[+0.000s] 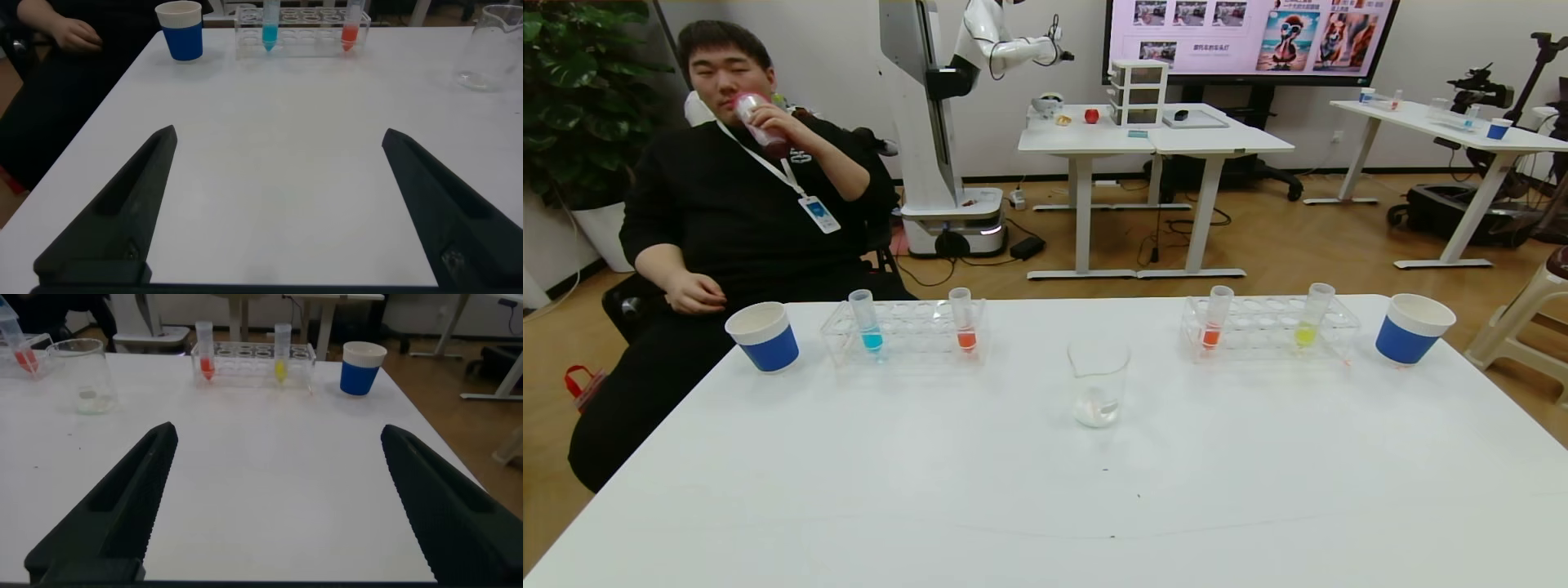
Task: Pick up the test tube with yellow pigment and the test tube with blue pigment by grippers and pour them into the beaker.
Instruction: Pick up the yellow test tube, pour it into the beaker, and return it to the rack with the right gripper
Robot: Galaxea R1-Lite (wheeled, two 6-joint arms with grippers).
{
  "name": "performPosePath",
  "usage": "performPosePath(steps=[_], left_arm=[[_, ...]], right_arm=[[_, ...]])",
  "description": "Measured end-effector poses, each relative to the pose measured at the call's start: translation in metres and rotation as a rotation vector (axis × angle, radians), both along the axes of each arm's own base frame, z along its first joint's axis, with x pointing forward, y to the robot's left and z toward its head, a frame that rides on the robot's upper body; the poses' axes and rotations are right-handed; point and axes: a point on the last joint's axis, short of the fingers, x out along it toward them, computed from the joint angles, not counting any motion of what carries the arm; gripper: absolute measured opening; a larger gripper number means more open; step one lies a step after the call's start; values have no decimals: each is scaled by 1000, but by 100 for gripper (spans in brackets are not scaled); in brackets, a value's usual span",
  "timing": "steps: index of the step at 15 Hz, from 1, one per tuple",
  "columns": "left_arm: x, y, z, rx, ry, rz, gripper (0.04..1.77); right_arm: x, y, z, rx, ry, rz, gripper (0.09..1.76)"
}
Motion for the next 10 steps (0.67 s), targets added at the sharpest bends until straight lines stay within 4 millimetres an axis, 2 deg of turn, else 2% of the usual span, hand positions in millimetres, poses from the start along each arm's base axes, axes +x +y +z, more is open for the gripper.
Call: performPosePath(steps=[3,5,7,10], left_arm=[[0,0,0,0,0,0,175],[0,0,0,0,0,0,175],[0,0,0,0,0,0,175],[0,0,0,0,0,0,175]], right_arm=[[7,0,33,14,-22,18,174],[25,0,58,19,-39,36,174],[51,1,77,20,-21,46,174],[101,5,95,20,17,55,174]])
